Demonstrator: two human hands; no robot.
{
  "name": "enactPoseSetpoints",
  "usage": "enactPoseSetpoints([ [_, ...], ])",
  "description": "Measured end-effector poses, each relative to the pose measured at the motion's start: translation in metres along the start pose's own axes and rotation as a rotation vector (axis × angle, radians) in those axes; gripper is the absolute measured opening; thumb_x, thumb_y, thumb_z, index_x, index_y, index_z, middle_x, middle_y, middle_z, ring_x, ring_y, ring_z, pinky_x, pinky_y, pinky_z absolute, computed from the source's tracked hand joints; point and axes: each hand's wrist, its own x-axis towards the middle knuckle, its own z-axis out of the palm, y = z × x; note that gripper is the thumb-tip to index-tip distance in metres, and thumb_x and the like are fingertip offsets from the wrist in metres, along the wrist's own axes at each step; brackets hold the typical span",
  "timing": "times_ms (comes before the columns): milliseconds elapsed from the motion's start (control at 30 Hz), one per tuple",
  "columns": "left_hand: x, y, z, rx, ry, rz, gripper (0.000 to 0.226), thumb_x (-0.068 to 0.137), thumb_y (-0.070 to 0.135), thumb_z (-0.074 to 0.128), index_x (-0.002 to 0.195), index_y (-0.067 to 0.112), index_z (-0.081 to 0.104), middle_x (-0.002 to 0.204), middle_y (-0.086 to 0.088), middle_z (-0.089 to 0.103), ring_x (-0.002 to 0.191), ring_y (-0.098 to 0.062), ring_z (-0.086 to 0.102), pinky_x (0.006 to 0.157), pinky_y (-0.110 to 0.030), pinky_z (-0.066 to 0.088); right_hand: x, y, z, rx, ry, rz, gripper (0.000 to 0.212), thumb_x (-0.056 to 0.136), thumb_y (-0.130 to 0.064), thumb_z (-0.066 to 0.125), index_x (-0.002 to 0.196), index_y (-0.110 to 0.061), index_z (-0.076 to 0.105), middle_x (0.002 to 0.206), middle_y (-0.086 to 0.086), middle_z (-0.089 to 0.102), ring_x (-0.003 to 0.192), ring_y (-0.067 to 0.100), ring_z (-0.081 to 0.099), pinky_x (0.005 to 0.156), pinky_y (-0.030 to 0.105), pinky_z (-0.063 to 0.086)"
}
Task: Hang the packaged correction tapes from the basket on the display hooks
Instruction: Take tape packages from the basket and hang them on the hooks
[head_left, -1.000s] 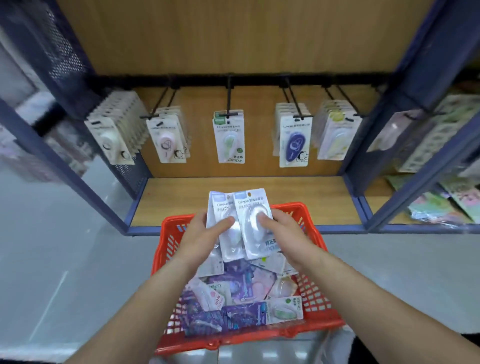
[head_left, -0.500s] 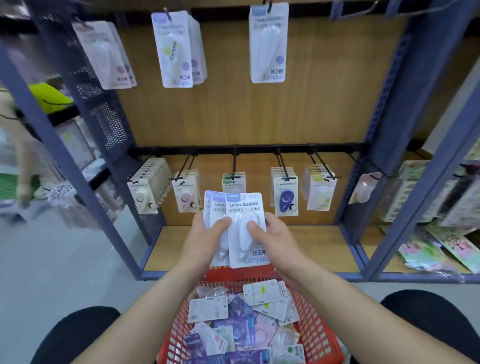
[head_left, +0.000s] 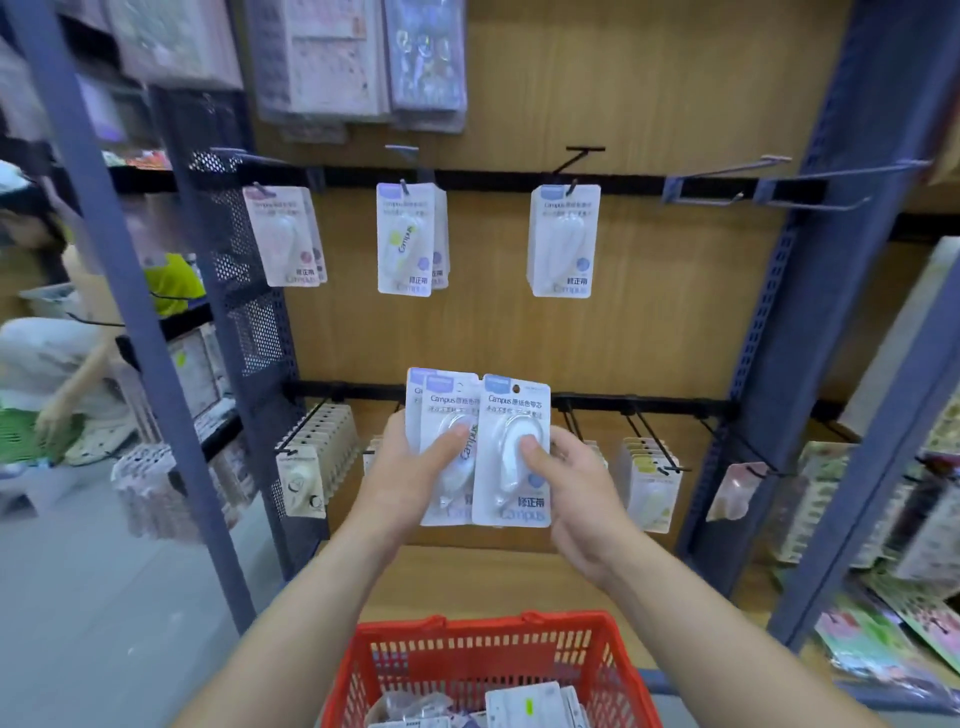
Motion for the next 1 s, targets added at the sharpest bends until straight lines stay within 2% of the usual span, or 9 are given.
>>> enactPoseSetpoints([
  [67,0.012,0.014,-0.003,-0.002,0.016,0.044,0.007,0.097,0.022,0.068,0.101,0.027,0.067,0.093,0.019,0.077,0.087,0.001,0.073,0.078,-0.020,0.056,0.009,-0.017,0.006,0.009,-0.007,-0.043,0.026,0.102,-0.019,0.058,0.125,-0.009,0.064,0.116,0.014,0.075,0.107,0.035,0.072,0.091,0.059,0.057],
  [133,0.023,0.024,-0.006,-0.009,0.034,0.078,0.010,0.096,0.022,0.069,0.100,0.029,0.064,0.089,0.021,0.076,0.082,0.004,0.072,0.066,-0.012,0.053,0.020,-0.036,0.008,-0.015,0.007,-0.081,0.026,0.100,-0.022,0.062,0.123,-0.010,0.065,0.116,0.012,0.075,0.109,0.034,0.071,0.097,0.059,0.054],
  [200,0.032,0.032,-0.009,-0.039,0.059,0.093,0.021,0.092,0.026,0.073,0.110,0.029,0.064,0.099,0.015,0.076,0.088,-0.001,0.072,0.069,-0.015,0.053,0.033,-0.056,0.005,-0.063,0.042,-0.119,0.024,0.097,-0.024,0.066,0.117,-0.012,0.069,0.113,0.009,0.076,0.109,0.032,0.071,0.099,0.057,0.053],
  [300,0.045,0.038,-0.013,-0.082,0.072,0.118,0.034,0.089,0.026,0.076,0.120,0.025,0.064,0.108,0.010,0.077,0.095,-0.008,0.074,0.078,-0.026,0.057,0.059,-0.090,-0.002,-0.114,0.135,-0.204,0.019,0.095,-0.023,0.069,0.109,-0.010,0.072,0.105,0.007,0.078,0.102,0.032,0.074,0.092,0.050,0.058],
  [367,0.052,0.038,-0.018,-0.111,0.074,0.140,0.033,0.089,0.024,0.076,0.120,0.025,0.064,0.108,0.010,0.077,0.095,-0.009,0.075,0.076,-0.026,0.058,0.082,-0.113,-0.006,-0.160,0.222,-0.274,0.016,0.095,-0.024,0.070,0.103,-0.010,0.072,0.100,0.005,0.079,0.096,0.030,0.075,0.084,0.045,0.061],
  [500,0.061,0.036,-0.021,-0.172,0.080,0.136,0.034,0.088,0.026,0.075,0.120,0.025,0.064,0.107,0.010,0.077,0.095,-0.011,0.076,0.074,-0.027,0.059,0.122,-0.150,-0.008,-0.259,0.333,-0.360,0.020,0.096,-0.032,0.070,0.105,-0.014,0.072,0.102,0.001,0.078,0.094,0.024,0.076,0.085,0.046,0.062],
  [700,0.067,0.034,-0.012,-0.194,0.071,0.137,0.035,0.086,0.026,0.077,0.119,0.027,0.064,0.108,0.010,0.077,0.096,-0.012,0.075,0.083,-0.036,0.058,0.151,-0.159,-0.007,-0.258,0.365,-0.344,0.019,0.098,-0.031,0.067,0.106,-0.015,0.071,0.099,-0.001,0.078,0.085,0.019,0.076,0.076,0.038,0.064],
  [867,0.067,0.033,-0.013,-0.222,0.091,0.123,0.036,0.086,0.026,0.077,0.120,0.026,0.064,0.109,0.008,0.077,0.098,-0.015,0.076,0.089,-0.045,0.059,0.159,-0.154,-0.011,-0.274,0.443,-0.365,0.023,0.097,-0.036,0.066,0.103,-0.015,0.070,0.105,0.000,0.075,0.098,0.024,0.073,0.086,0.047,0.062],
  [1000,0.066,0.031,-0.015,-0.221,0.097,0.113,0.043,0.080,0.032,0.080,0.119,0.026,0.064,0.109,0.008,0.077,0.097,-0.014,0.076,0.087,-0.043,0.060,0.164,-0.154,-0.012,-0.320,0.443,-0.274,0.028,0.097,-0.037,0.065,0.116,-0.017,0.063,0.113,0.000,0.071,0.096,0.022,0.072,0.074,0.039,0.062],
])
